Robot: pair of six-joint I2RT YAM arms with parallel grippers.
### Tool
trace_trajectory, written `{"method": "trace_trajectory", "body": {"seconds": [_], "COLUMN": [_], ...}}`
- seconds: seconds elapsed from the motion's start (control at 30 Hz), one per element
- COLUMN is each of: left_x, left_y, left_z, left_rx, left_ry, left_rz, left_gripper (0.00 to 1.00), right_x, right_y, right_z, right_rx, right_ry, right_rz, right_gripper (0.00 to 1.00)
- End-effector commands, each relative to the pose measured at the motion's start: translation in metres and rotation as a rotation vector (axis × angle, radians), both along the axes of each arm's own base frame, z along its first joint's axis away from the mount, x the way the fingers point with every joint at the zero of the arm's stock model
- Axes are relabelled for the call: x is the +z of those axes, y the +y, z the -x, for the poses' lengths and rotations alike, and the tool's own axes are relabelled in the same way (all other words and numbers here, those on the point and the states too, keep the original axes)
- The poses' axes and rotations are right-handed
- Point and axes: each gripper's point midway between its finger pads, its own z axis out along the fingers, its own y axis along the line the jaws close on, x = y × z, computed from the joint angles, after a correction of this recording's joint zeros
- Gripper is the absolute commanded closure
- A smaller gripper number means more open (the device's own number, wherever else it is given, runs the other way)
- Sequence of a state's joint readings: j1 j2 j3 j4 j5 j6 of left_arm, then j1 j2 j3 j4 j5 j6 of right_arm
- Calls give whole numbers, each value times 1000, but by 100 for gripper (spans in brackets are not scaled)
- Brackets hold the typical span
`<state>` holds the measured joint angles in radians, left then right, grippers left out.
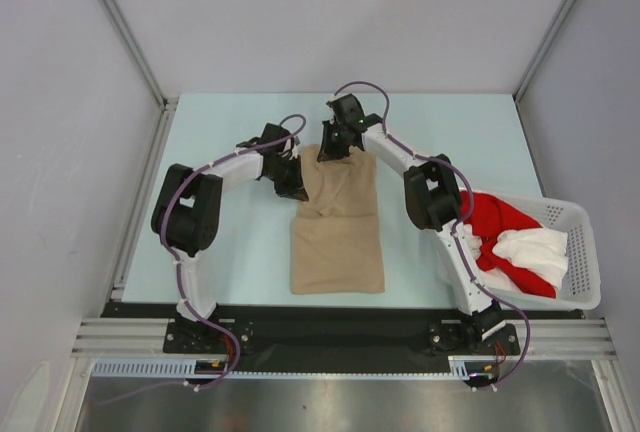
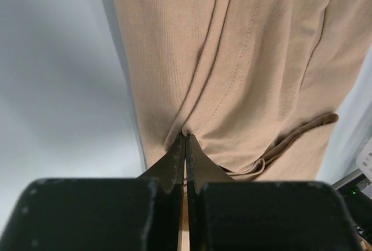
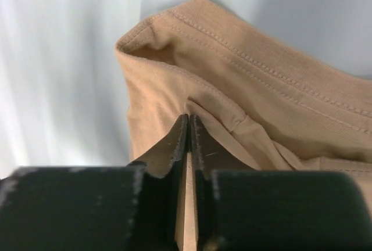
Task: Fold and stack the t-shirts
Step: Fold the tshirt
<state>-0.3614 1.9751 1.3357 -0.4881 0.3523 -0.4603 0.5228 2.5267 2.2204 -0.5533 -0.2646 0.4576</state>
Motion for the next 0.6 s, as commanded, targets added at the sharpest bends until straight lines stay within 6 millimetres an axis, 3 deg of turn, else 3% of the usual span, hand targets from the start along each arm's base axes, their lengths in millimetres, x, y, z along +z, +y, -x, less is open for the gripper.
{"method": "trace_trajectory", "body": {"seconds": [0.0, 0.03, 0.2, 0.57], "left_x": [17, 18, 19, 17], "left_y": [-3, 0, 5, 13], "left_z": [0, 3, 12, 16], "left_rx": [-6, -4, -1, 30], "left_ry": [-44, -43, -47, -50], "left_rz": [19, 13, 4, -23], "left_gripper": [100, 100, 100, 100], "right_x": [48, 51, 69, 66], "right_y": [8, 6, 2, 6], "right_z": [-18, -20, -24, -24], "right_rx": [-35, -48, -86, -81], "right_ry": [-111, -121, -151, -135], "right_rz": [-43, -37, -52, -84], "right_gripper": [95, 99, 100, 99]}}
